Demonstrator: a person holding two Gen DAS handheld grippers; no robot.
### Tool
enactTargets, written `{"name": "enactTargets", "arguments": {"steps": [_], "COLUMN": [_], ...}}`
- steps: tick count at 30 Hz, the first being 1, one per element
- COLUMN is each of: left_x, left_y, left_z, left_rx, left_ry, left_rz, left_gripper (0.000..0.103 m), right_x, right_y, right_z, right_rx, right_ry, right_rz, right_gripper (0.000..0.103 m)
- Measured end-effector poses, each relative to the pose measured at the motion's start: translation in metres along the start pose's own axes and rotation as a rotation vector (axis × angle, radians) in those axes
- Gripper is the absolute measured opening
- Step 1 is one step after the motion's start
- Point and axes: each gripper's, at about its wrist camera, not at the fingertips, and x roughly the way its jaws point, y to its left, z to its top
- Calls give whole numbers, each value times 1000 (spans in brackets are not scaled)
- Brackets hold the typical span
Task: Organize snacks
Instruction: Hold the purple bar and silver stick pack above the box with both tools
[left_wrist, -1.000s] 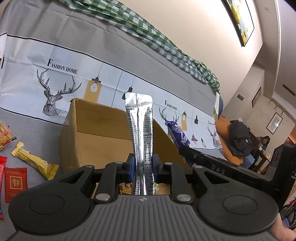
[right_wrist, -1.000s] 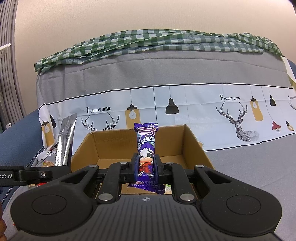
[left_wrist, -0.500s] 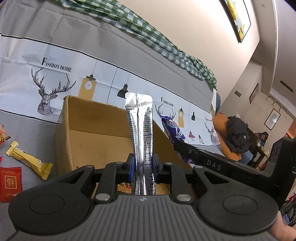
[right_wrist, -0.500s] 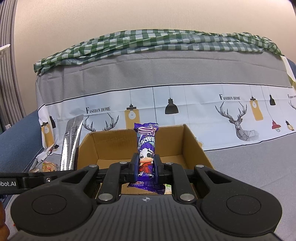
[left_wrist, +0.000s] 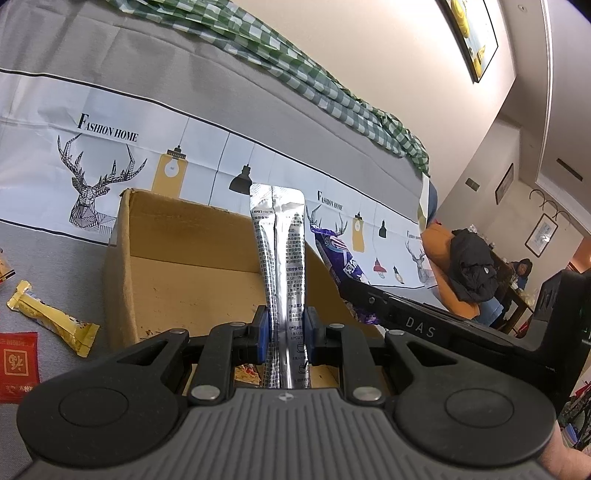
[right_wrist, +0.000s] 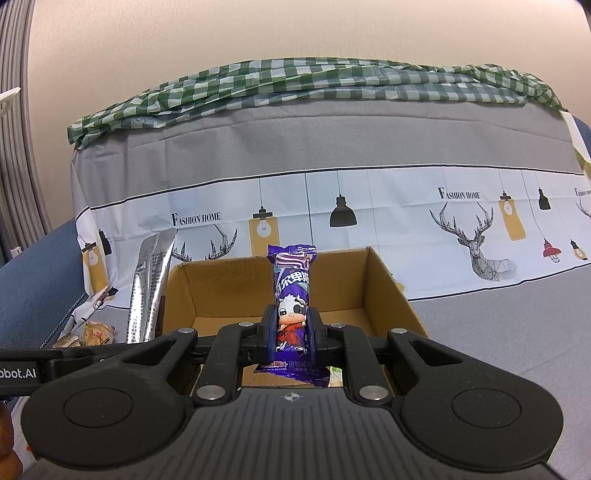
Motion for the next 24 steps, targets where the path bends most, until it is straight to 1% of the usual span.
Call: {"name": "enactTargets", "arguments": {"steps": [24], "left_x": [6], "left_y": [-5], "left_z": [-4], "left_rx": [5], "left_ry": [21], "left_rz": [-3], "left_gripper": [21], "right_x": [4], "right_y": [1], "right_z": [0], "right_rx": [-1], "right_ry": [7], "right_rz": [3], "right_gripper": [16]}}
